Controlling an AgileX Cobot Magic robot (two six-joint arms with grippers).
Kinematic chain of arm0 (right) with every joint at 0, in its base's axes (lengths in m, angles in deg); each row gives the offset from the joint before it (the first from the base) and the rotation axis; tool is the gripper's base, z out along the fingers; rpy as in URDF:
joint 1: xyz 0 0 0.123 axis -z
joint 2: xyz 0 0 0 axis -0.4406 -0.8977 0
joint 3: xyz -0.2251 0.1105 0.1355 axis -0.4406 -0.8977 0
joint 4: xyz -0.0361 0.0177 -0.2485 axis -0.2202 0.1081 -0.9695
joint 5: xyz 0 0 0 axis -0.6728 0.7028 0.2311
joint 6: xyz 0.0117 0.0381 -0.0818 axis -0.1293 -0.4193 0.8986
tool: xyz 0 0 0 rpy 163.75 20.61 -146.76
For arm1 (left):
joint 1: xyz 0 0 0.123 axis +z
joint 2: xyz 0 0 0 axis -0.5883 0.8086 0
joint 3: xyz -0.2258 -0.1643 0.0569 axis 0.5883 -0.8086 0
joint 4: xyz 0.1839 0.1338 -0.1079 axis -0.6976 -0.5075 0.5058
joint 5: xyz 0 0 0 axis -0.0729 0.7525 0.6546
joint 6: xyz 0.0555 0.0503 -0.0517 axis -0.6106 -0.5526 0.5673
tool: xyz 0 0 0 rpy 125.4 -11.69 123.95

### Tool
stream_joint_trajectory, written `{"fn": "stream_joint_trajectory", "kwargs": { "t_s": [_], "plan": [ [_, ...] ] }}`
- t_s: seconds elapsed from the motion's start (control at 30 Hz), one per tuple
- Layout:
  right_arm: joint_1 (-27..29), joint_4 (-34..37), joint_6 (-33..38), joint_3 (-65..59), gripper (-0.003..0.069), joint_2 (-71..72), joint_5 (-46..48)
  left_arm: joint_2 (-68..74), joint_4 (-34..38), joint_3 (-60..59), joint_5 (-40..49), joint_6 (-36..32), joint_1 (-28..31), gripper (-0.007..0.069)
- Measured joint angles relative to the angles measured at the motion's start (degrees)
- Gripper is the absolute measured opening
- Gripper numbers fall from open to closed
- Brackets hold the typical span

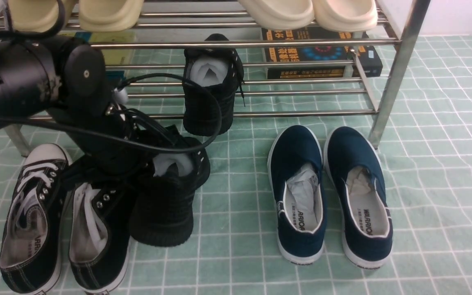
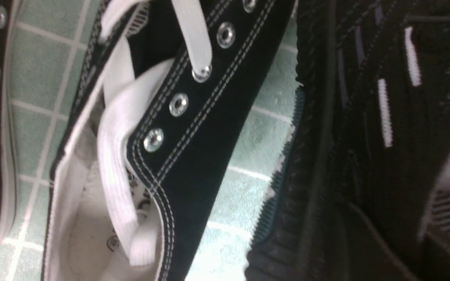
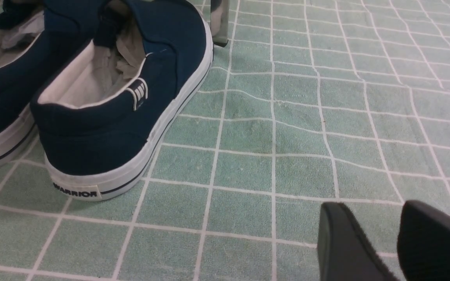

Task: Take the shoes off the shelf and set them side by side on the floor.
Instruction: 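Set the held shoe down on the floor in front of the rack with the left gripper, then reach toward the shoe rack and grasp a shoe on it with the right gripper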

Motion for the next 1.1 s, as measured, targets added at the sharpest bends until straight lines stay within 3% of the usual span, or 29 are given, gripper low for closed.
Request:
{"fn": "stream_joint_trajectory", "kwargs": {
  "t_s": [0.2, 0.4, 0.6, 0.67, 0.7, 0.77, 1.1],
  "plan": [
    [0.0, 0.0, 0.0, 0.0, 0.024, 0.0, 0.0, -0.2, 0.2, 0.0, 2.3, -2.0, 0.0, 0.033],
    [0.0, 0.0, 0.0, 0.0, 0.024, 0.0, 0.0, -4.3, -1.8, 2.0, 6.4, -6.6, 0.0, 0.0363],
    [0.0, 0.0, 0.0, 0.0, 0.024, 0.0, 0.0, -9.7, -8.4, 6.3, 13.0, -9.2, 0.0, 0.0248],
    [0.0, 0.0, 0.0, 0.0, 0.024, 0.0, 0.0, -11.4, -11.0, 7.4, 16.0, -10.4, 0.0, 0.0164],
    [0.0, -0.4, 0.0, 0.0, 0.024, 0.0, 0.0, -13.0, -13.4, 7.7, 18.1, -11.8, 0.0, 0.0083],
    [0.0, -1.6, 0.0, 0.0, 0.024, 0.0, 0.0, -14.4, -14.7, 7.7, 19.1, -13.0, 0.0, 0.0025],
    [0.0, -6.9, 0.0, 0.0, 0.024, 0.0, 0.0, -19.5, -16.9, 4.9, 19.4, -14.9, 0.0, 0.0001]
  ]
}}
